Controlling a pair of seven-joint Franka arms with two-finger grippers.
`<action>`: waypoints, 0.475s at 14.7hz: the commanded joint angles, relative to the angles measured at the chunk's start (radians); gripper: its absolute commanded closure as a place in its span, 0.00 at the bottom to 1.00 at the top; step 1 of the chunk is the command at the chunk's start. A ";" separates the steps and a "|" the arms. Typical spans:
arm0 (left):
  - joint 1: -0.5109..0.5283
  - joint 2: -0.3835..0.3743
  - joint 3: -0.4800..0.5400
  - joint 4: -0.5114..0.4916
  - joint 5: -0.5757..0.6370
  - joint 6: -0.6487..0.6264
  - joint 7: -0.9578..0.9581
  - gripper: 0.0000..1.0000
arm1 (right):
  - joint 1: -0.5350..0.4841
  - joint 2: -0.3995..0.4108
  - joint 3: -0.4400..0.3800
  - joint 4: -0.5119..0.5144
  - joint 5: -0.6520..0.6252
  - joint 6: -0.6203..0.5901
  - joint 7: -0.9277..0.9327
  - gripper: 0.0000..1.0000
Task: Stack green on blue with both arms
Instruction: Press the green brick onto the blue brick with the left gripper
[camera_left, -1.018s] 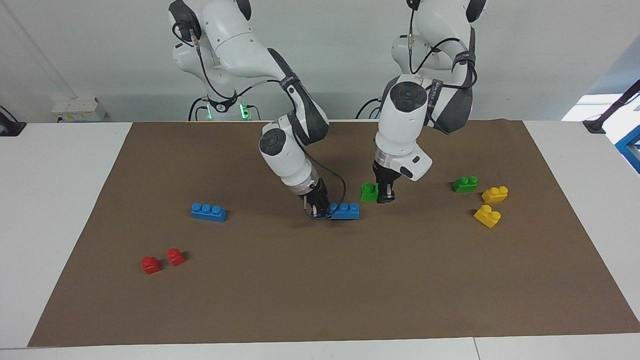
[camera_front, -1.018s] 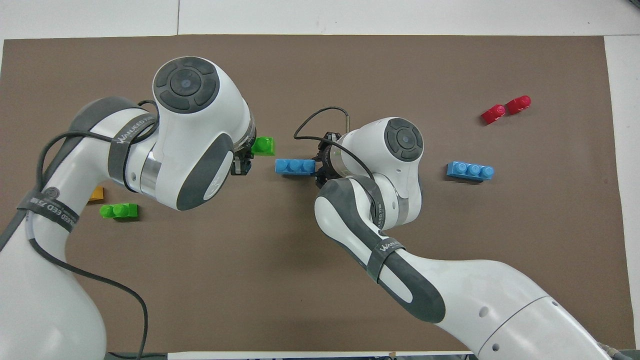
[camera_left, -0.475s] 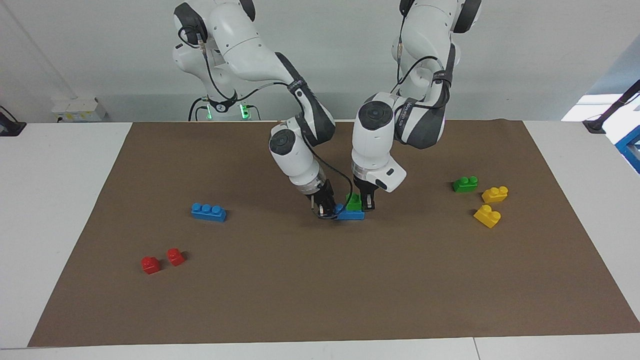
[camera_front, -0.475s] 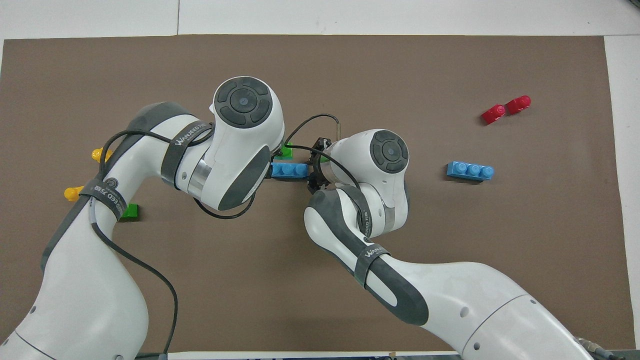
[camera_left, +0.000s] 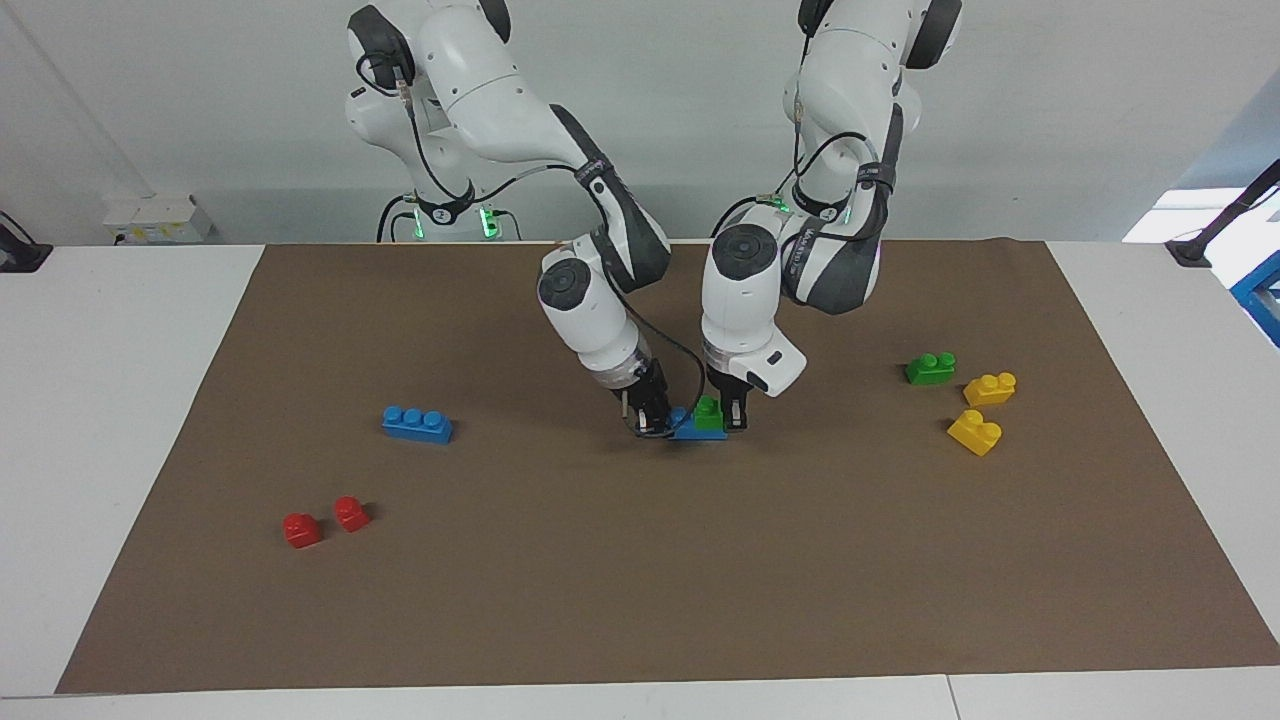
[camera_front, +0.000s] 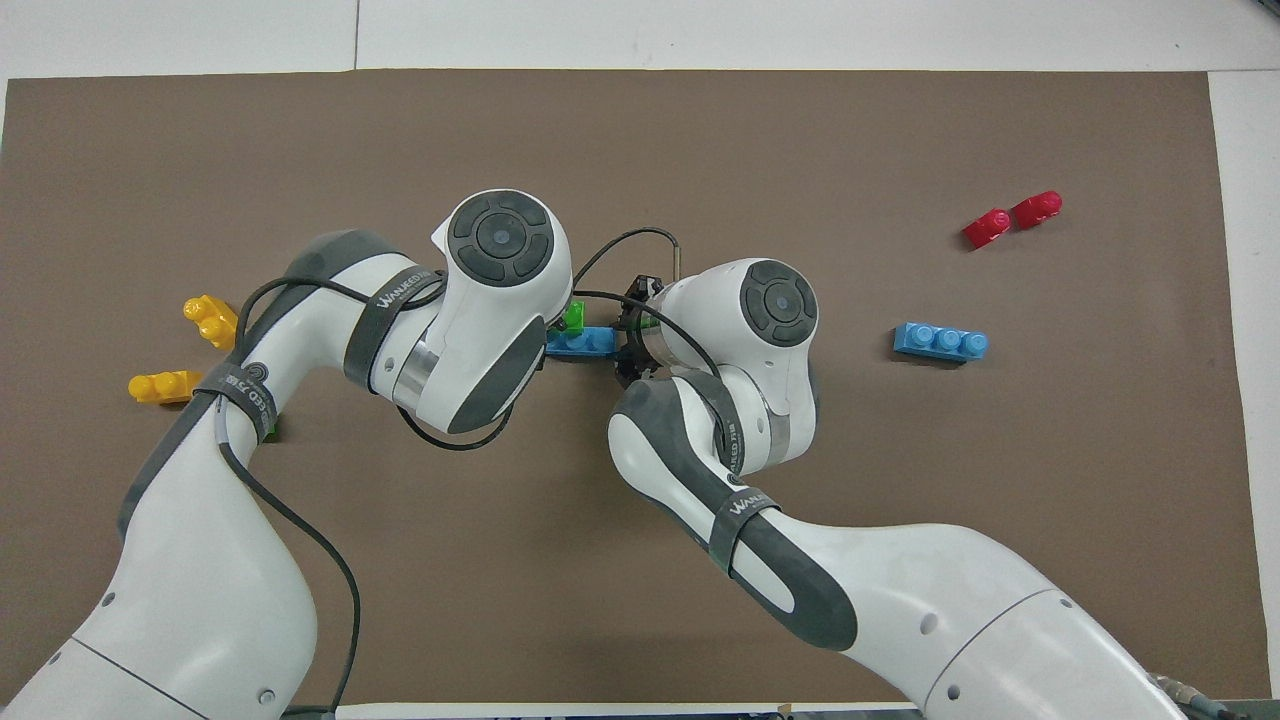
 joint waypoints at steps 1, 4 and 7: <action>-0.016 -0.028 0.012 -0.045 0.025 0.028 -0.021 1.00 | 0.001 0.001 -0.001 -0.015 0.026 0.024 0.007 1.00; -0.017 -0.031 0.010 -0.054 0.025 0.028 -0.021 1.00 | 0.001 0.001 -0.001 -0.016 0.026 0.024 0.007 1.00; -0.035 -0.043 0.012 -0.069 0.025 0.001 -0.021 1.00 | 0.001 0.001 -0.001 -0.016 0.026 0.027 0.007 1.00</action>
